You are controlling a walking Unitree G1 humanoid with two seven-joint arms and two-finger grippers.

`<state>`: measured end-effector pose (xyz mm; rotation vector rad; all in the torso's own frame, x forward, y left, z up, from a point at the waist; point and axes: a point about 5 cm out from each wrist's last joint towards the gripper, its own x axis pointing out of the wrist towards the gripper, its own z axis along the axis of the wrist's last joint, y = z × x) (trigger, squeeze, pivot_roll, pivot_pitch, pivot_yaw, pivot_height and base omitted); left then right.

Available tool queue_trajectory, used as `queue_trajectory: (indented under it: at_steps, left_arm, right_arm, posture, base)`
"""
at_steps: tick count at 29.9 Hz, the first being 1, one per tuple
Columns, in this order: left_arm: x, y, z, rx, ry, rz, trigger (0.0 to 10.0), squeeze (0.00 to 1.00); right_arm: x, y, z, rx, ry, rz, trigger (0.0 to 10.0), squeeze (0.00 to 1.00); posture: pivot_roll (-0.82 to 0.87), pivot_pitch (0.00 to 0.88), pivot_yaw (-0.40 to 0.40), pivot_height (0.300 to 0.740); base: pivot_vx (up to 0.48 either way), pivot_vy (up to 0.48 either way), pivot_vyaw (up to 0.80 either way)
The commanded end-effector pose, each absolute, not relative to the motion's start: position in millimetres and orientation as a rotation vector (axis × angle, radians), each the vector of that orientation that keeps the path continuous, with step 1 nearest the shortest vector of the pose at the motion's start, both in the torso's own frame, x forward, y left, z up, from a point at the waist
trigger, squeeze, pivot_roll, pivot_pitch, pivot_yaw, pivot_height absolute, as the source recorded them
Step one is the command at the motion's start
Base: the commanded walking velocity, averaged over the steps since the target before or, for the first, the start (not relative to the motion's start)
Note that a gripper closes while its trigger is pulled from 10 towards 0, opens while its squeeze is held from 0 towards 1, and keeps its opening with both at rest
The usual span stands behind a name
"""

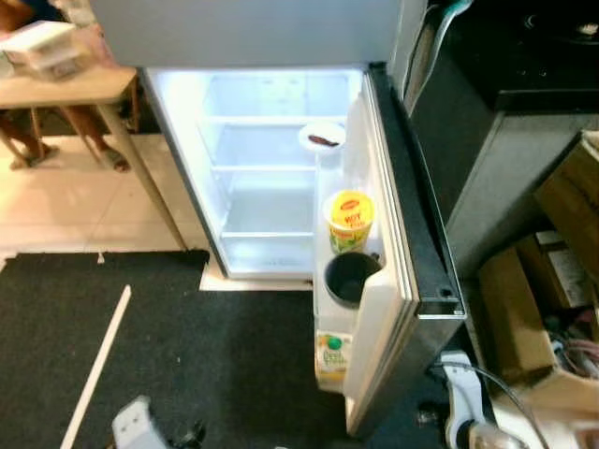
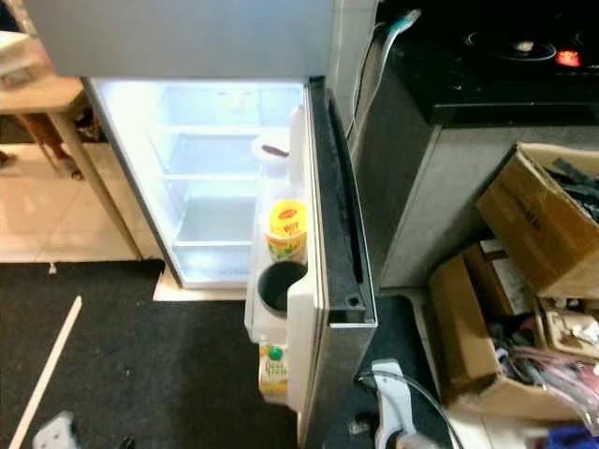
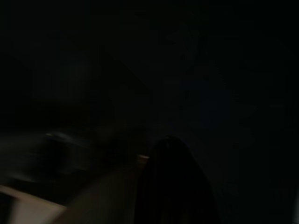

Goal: Restocking fridge

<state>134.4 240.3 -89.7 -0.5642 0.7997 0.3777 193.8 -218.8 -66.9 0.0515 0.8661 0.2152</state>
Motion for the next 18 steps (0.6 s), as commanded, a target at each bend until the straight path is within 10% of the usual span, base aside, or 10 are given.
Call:
queue_trajectory:
  at_steps: [1, 18]
  left_arm:
    - [127, 239, -93, -0.559, 0.829, 0.378, 10.0, 0.00]
    - [126, 236, -94, -0.556, 0.839, 0.362, 10.0, 0.00]
  right_arm:
    - [198, -218, -66, 0.019, 0.864, 0.176, 10.0, 0.00]
    - [220, -204, -56, 0.132, 0.811, 0.203, 10.0, 0.00]
  posture:
    - [-0.05, 0.066, -0.020, 0.740]
    - [-0.06, 0.075, -0.018, 0.740]
  base:
    - [0.000, 0.000, 0.74]
    - [0.000, 0.000, 0.09]
